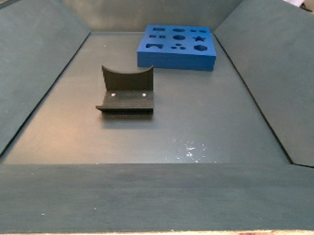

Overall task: Pick up the hexagon object. Move up. Place the hexagon object on the fixture. Regrasp the hexagon object. Move to above the board. Insert the hexagon object.
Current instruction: Move to above the board, then insert the hexagon object.

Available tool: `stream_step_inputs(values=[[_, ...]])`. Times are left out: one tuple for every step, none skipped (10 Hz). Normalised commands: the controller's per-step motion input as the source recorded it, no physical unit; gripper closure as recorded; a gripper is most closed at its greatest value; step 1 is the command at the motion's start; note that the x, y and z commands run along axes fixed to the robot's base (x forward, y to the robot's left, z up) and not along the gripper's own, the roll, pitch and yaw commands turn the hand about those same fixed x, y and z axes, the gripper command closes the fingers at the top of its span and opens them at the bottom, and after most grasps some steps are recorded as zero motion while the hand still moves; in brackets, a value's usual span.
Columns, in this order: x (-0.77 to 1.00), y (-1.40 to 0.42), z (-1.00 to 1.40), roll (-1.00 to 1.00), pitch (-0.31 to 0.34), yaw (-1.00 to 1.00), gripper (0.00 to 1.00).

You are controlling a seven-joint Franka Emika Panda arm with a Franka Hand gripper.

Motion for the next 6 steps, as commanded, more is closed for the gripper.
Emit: stream_step_inputs(values=[[-0.27,0.14,0.02,-0.64,-0.44,-0.01,1.0],[-0.24,0.11,0.02,-0.41,-0.358,0.0,1.0],[-0.22,0.1,0.02,-0.34,-0.316,-0.01,1.0],[-0.16,0.06,0.01,-0.22,-0.225,-0.01,1.0],[0.0,0.0,0.0,0.0,-0.004,0.0,1.0],[-0.71,-0.29,-0.34,-0.11,0.063,-0.19,1.0]])
